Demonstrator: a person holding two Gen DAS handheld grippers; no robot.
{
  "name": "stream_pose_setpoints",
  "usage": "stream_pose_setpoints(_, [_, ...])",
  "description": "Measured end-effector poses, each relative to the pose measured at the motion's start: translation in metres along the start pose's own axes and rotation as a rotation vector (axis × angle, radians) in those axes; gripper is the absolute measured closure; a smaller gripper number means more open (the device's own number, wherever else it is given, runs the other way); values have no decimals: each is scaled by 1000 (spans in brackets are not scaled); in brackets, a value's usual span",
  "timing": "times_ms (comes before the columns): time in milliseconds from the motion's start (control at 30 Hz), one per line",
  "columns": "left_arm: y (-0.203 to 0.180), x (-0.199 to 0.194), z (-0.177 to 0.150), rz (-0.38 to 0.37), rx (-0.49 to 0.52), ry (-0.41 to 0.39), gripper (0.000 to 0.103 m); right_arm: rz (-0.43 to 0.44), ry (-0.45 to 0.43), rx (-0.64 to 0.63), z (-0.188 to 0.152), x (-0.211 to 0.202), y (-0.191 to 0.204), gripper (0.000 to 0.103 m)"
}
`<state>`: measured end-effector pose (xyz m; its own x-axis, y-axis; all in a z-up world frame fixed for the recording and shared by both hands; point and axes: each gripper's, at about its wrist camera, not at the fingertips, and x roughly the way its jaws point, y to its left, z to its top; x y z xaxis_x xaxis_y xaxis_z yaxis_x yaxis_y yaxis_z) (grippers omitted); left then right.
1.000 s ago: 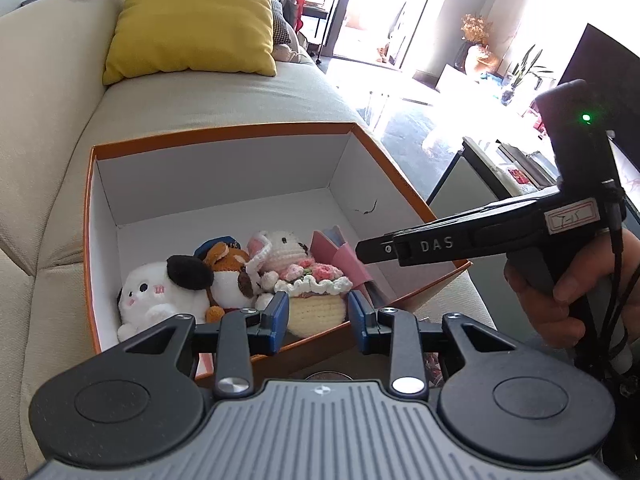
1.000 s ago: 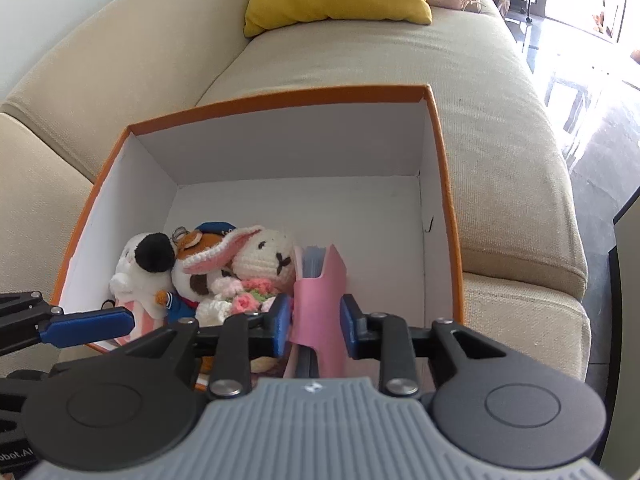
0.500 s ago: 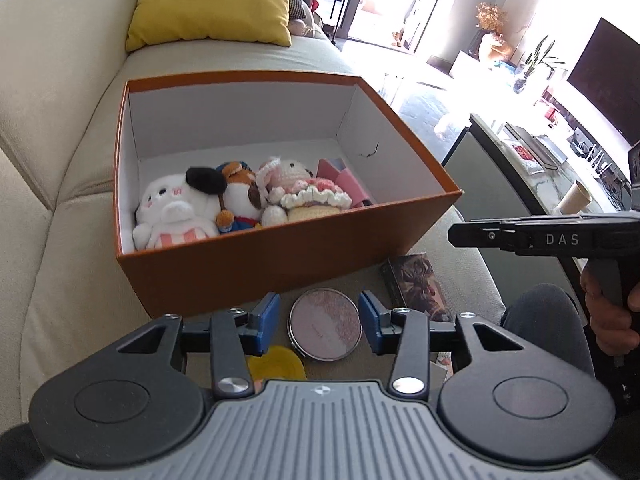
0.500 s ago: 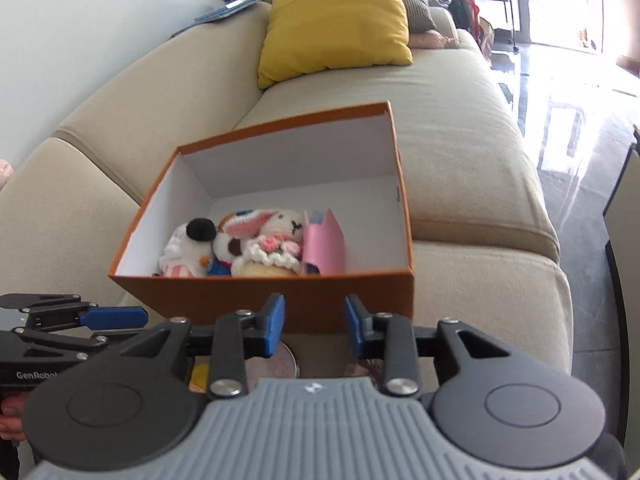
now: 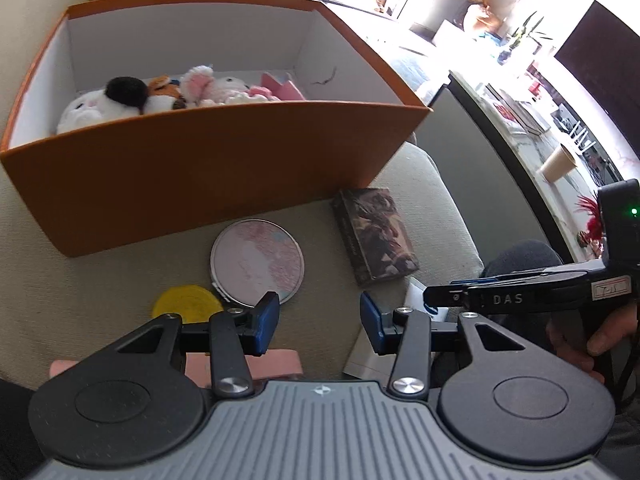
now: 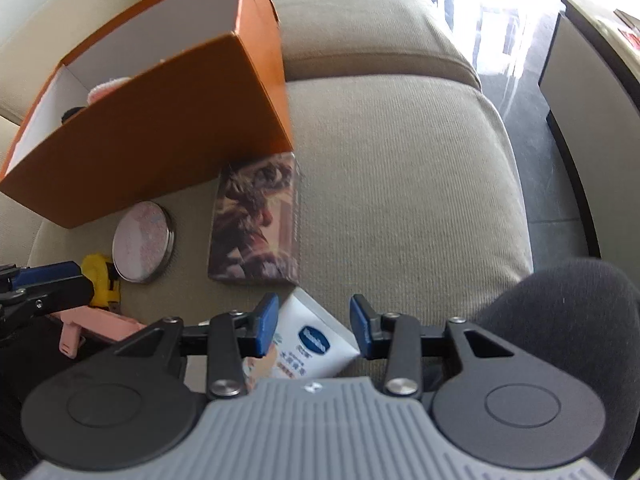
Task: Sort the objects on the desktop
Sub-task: 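Move both grippers back to the items in front of the box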
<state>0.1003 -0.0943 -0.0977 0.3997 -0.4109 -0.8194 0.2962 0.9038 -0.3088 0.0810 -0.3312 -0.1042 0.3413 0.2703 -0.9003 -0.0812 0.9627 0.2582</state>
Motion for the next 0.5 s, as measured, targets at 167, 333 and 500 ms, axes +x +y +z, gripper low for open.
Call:
stream_pose_setpoints(167, [-11,8,-3,-19,15,25,51,-9,39,10,-10,5,-2,61])
stream_pose_setpoints(333, [-12,5,-4,-13,8,23,51,-9,66,23,-8,11,1,53])
stream_pose_setpoints(500, [-10,5,-5,-9,-8,24,51,38,66,69,-5,15,-6,49])
